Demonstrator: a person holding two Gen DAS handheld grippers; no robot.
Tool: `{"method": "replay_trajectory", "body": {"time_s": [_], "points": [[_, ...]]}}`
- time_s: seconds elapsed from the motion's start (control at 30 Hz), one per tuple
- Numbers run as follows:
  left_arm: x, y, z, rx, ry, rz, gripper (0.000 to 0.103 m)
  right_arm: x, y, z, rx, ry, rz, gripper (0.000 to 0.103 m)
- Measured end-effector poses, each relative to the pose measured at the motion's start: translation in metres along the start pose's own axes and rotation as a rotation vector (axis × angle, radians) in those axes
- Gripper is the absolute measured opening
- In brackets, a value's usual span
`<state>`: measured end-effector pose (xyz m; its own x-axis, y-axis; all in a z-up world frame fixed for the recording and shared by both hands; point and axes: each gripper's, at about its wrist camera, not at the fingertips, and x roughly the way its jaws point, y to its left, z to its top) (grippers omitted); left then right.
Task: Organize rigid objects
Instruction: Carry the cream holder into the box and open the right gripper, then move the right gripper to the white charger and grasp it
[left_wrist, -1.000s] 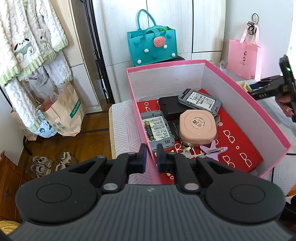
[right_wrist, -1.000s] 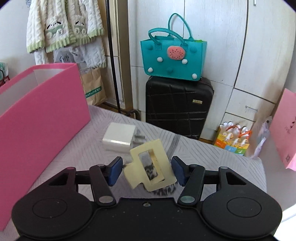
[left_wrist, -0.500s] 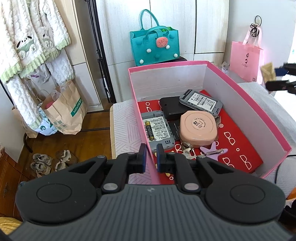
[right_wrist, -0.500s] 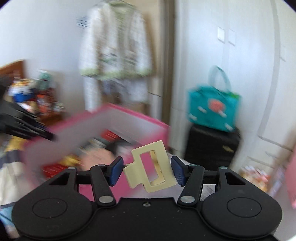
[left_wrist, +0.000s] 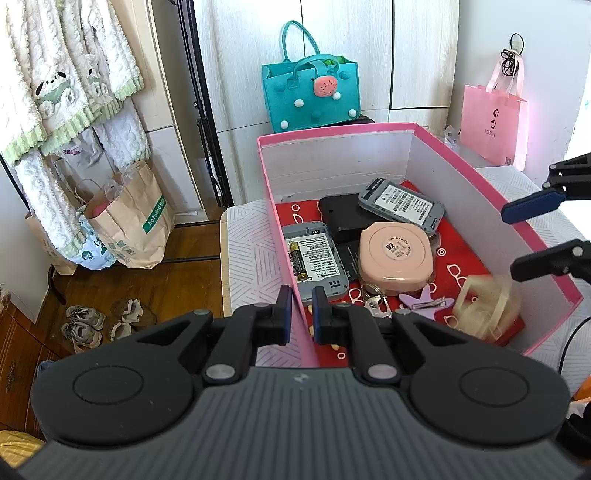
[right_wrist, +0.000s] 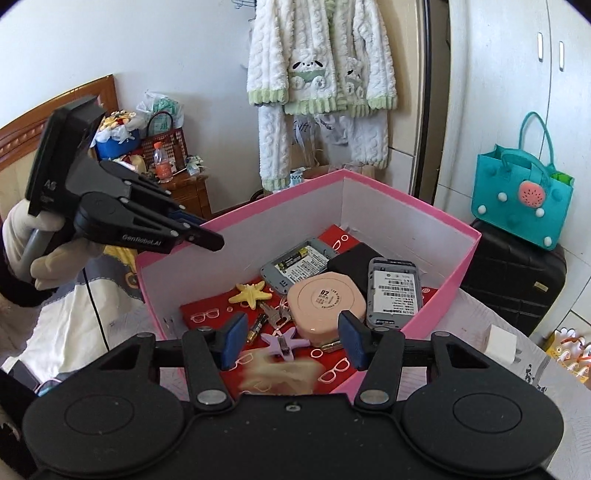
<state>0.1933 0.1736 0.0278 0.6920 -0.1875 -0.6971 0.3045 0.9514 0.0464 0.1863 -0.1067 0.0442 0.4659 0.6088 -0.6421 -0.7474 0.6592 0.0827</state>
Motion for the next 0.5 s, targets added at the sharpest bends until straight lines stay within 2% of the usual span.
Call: {"method": "replay_trajectory", "body": {"time_s": [0.23,0.4,0.5], "points": [[0.0,0.001,0.0,-0.003,-0.001,-0.005,0.01,-0.019,-0.015,-0.005,0.066,-0.076,-0.052,0.058],[-0.001,0.001,0.0,-0.006,-0.002,-0.009,0.01,-0.033,-0.045,-0.016,0.159,-0.104,-0.149,0.059],[-0.001,0.001,0.0,-0.005,-0.002,-0.008,0.01,-0.035,-0.065,-0.025,0.181,-0.108,-0.249,0.06]]}}
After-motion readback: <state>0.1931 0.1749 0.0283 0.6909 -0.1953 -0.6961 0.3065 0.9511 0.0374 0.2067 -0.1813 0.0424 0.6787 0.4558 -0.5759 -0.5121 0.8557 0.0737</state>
